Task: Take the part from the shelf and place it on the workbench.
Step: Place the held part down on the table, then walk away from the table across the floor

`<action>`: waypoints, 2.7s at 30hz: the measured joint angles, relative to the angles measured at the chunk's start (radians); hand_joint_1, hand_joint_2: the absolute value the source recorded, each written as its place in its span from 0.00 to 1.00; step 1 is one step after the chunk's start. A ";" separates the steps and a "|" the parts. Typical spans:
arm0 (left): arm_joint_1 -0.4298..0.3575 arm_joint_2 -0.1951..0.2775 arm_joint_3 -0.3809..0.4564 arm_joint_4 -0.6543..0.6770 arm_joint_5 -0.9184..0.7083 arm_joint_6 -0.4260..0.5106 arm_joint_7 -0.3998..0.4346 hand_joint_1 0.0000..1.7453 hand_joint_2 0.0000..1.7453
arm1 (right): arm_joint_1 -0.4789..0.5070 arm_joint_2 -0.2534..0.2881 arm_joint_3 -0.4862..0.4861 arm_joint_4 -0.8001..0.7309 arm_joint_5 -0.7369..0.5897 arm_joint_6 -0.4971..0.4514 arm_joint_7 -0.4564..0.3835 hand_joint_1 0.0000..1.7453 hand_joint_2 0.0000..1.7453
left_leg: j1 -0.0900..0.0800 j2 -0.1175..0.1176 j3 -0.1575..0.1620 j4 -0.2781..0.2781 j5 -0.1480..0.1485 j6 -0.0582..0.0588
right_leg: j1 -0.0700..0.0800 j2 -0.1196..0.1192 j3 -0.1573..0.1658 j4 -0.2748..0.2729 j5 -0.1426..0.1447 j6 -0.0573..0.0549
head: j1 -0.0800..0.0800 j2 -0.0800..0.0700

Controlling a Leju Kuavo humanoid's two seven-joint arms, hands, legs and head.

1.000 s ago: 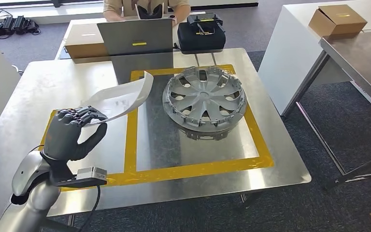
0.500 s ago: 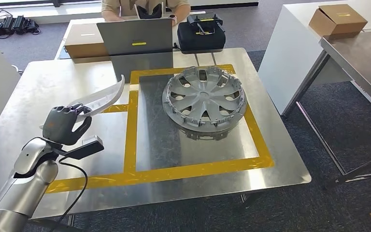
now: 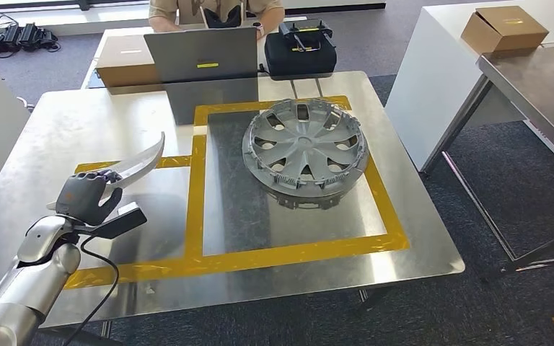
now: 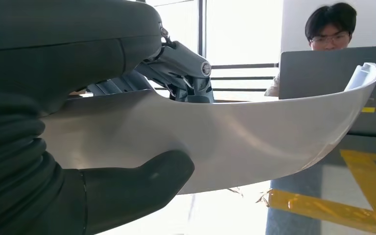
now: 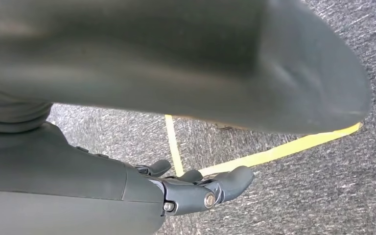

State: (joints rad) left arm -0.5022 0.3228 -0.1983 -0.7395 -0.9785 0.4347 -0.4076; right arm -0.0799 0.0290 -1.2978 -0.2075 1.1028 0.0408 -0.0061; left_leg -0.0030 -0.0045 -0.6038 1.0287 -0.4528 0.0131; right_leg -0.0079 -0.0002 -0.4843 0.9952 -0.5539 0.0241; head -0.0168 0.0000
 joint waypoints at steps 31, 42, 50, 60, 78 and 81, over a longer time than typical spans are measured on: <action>0.028 -0.018 0.124 0.016 0.352 -0.260 -0.258 0.00 0.00 | 0.005 0.000 -0.001 0.000 -0.005 0.011 -0.006 0.00 0.00 | 0.000 0.000 0.000 0.000 0.000 0.000 | 0.000 0.000 0.000 0.000 0.000 0.000 | 0.000 0.000; 0.157 -0.116 0.302 -0.343 1.147 -0.816 -0.230 0.00 0.00 | 0.009 0.000 -0.004 0.000 -0.015 -0.001 -0.005 0.00 0.00 | 0.000 0.000 0.000 0.000 0.000 0.000 | 0.000 0.000 0.000 0.000 0.000 0.000 | 0.000 0.000; 0.269 -0.159 0.317 -0.599 1.289 -0.875 -0.189 0.00 0.00 | 0.010 0.000 -0.010 0.000 -0.010 0.006 -0.011 0.00 0.00 | -0.002 0.000 0.000 0.001 -0.002 0.001 | -0.002 0.000 0.000 -0.002 0.000 0.001 | 0.000 0.000; 0.332 -0.183 0.340 -0.720 1.292 -0.873 -0.183 0.00 0.00 | 0.009 -0.002 -0.010 0.000 0.002 0.009 -0.018 0.00 0.00 | 0.002 0.004 0.004 -0.018 0.010 0.024 | -0.007 0.000 -0.078 0.171 -0.098 0.018 | 0.006 0.000; 0.346 -0.193 0.350 -0.713 1.224 -0.863 -0.183 0.00 0.00 | 0.003 -0.007 -0.010 0.000 0.006 0.006 -0.006 0.00 0.00 | 0.013 0.000 -0.095 0.264 -0.155 -0.057 | -0.007 -0.001 -0.112 0.033 0.080 -0.043 | -0.007 0.000; 0.344 -0.190 0.350 -0.709 1.218 -0.863 -0.186 0.00 0.00 | 0.003 -0.007 -0.010 0.000 0.006 0.006 -0.006 0.00 0.00 | 0.012 0.000 0.031 0.102 -0.107 -0.048 | -0.007 -0.001 -0.134 0.037 0.098 -0.037 | -0.010 0.000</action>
State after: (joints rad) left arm -0.1586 0.1327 0.1518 -1.4488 0.2396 -0.4280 -0.5932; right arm -0.0767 0.0217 -1.3077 -0.2075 1.1086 0.0465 -0.0118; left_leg 0.0093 -0.0046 -0.5728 1.1303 -0.5597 -0.0353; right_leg -0.0145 -0.0015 -0.6179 1.0321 -0.4562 -0.0126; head -0.0265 0.0000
